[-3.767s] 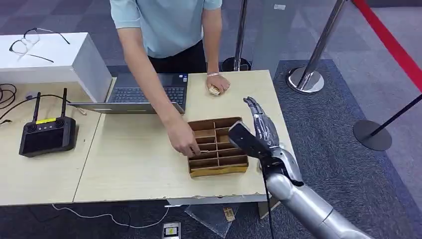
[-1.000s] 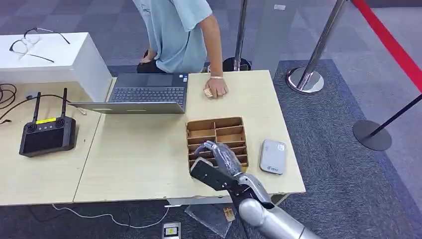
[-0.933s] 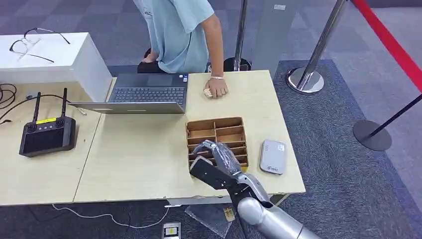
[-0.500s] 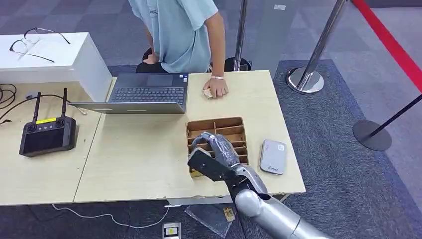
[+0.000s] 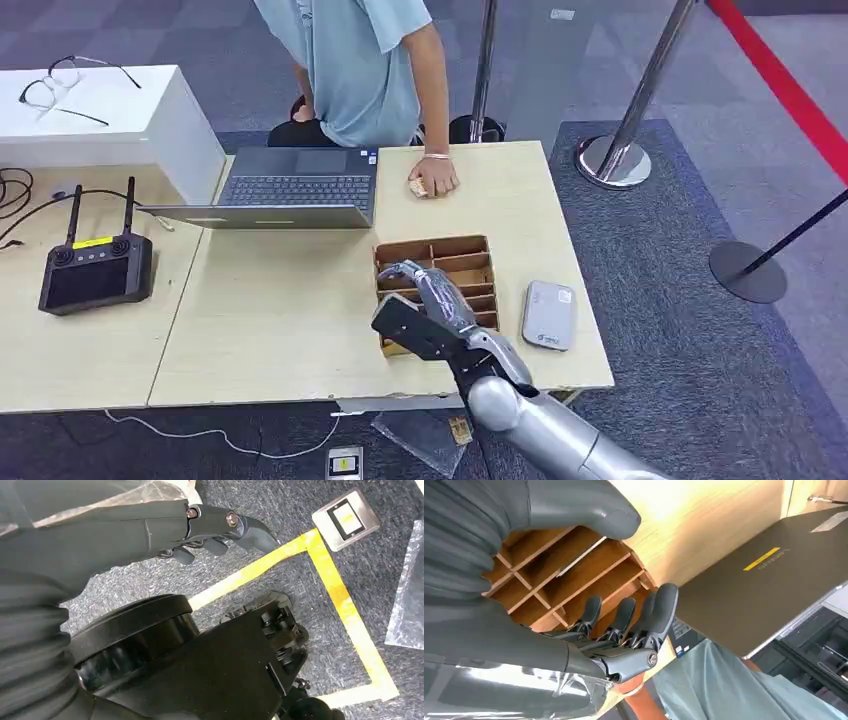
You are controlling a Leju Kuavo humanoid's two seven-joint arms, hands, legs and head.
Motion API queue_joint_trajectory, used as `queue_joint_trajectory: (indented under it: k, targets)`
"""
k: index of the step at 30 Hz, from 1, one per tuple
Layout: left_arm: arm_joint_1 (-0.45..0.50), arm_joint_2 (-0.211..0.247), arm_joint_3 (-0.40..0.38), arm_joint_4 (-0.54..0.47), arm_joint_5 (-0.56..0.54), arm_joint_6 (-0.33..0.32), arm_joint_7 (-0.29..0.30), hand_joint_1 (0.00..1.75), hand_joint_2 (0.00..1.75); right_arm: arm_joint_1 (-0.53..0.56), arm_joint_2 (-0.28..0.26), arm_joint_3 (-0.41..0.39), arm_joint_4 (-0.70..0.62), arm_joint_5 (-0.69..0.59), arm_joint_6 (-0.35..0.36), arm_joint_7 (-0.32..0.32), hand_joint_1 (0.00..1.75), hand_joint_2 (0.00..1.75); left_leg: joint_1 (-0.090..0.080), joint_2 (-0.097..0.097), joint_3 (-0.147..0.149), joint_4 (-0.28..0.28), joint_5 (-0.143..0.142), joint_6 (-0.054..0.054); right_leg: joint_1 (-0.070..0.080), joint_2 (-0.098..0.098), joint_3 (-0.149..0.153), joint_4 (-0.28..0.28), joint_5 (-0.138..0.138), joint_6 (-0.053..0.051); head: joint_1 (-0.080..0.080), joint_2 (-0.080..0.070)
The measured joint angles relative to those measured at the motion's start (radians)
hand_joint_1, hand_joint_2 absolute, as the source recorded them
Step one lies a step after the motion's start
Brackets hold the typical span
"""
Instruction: Pass the card to the sensor for recognition and then transmit it.
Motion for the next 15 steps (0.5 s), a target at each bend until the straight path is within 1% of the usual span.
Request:
queue_joint_trajectory:
  k: [2, 3, 5, 6, 11, 12, 14, 15]
  targets:
    - [0.000, 0.000, 0.000, 0.000, -0.001, 0.000, 0.000, 0.00, 1.75, 0.000, 0.004, 0.003, 0.008, 0.000, -0.001, -0.002, 0.86, 1.75, 0.000, 0.000, 0.000, 0.000, 0.000, 0.000, 0.000, 0.000, 0.000, 0.000, 0.000, 0.000, 0.000, 0.000]
    - [0.000, 0.000, 0.000, 0.000, -0.001, -0.001, 0.003, 0.00, 1.75, 0.000, 0.005, 0.005, 0.011, 0.000, -0.001, -0.004, 0.89, 1.75, 0.000, 0.000, 0.000, 0.000, 0.000, 0.000, 0.000, 0.000, 0.000, 0.000, 0.000, 0.000, 0.000, 0.000]
    - [0.000, 0.000, 0.000, 0.000, -0.002, -0.001, 0.005, 0.00, 1.75, 0.000, 0.009, 0.008, 0.020, 0.000, 0.002, -0.007, 0.87, 1.75, 0.000, 0.000, 0.000, 0.000, 0.000, 0.000, 0.000, 0.000, 0.000, 0.000, 0.000, 0.000, 0.000, 0.000]
    - [0.000, 0.000, 0.000, 0.000, -0.002, -0.001, 0.006, 0.00, 1.75, 0.000, 0.011, 0.008, 0.025, 0.000, 0.003, -0.008, 0.91, 1.75, 0.000, 0.000, 0.000, 0.000, 0.000, 0.000, 0.000, 0.000, 0.000, 0.000, 0.000, 0.000, 0.000, 0.000]
    - [0.000, 0.000, 0.000, 0.000, -0.005, -0.001, 0.006, 0.00, 1.75, 0.001, 0.024, 0.015, 0.051, -0.003, 0.003, -0.021, 0.82, 1.75, 0.000, 0.000, 0.000, 0.000, 0.000, 0.000, 0.000, 0.000, 0.000, 0.000, 0.000, 0.000, 0.000, 0.000]
    - [0.000, 0.000, 0.000, 0.000, -0.005, -0.001, 0.005, 0.00, 1.75, 0.001, 0.026, 0.016, 0.057, -0.003, 0.003, -0.023, 0.84, 1.75, 0.000, 0.000, 0.000, 0.000, 0.000, 0.000, 0.000, 0.000, 0.000, 0.000, 0.000, 0.000, 0.000, 0.000]
    - [0.000, 0.000, 0.000, 0.000, -0.005, -0.001, 0.005, 0.00, 1.75, 0.001, 0.030, 0.019, 0.069, -0.004, 0.003, -0.028, 0.82, 1.75, 0.000, 0.000, 0.000, 0.000, 0.000, 0.000, 0.000, 0.000, 0.000, 0.000, 0.000, 0.000, 0.000, 0.000]
    - [0.000, 0.000, 0.000, 0.000, -0.005, -0.001, 0.005, 0.00, 1.75, 0.001, 0.031, 0.021, 0.074, -0.004, 0.003, -0.029, 0.77, 1.75, 0.000, 0.000, 0.000, 0.000, 0.000, 0.000, 0.000, 0.000, 0.000, 0.000, 0.000, 0.000, 0.000, 0.000]
